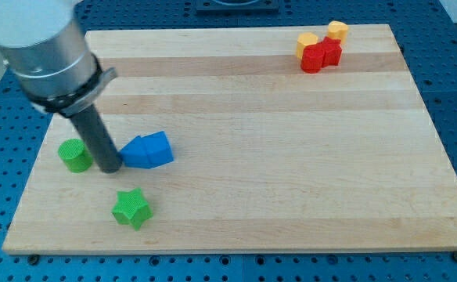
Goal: Push the yellow heart to the group of blocks
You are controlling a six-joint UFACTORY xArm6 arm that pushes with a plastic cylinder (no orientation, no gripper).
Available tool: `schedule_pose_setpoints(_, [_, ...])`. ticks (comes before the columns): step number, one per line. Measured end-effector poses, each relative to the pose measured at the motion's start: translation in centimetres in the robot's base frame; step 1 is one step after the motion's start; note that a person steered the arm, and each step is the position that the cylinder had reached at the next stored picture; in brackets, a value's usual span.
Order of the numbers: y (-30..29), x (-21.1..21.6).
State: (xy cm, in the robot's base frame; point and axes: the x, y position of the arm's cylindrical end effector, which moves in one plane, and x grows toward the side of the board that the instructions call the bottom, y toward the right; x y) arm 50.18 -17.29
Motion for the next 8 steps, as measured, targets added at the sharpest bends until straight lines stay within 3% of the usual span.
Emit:
schedule_pose_setpoints(1, [3.8, -1.1])
schedule_pose_setpoints(2, [3.9, -1.2])
schedule_pose_setpoints(4, [-8.3, -6.6])
schedule_pose_setpoints(6, [-10.5, -6.3])
schedule_pose_setpoints(8, [-8.2, -4.3])
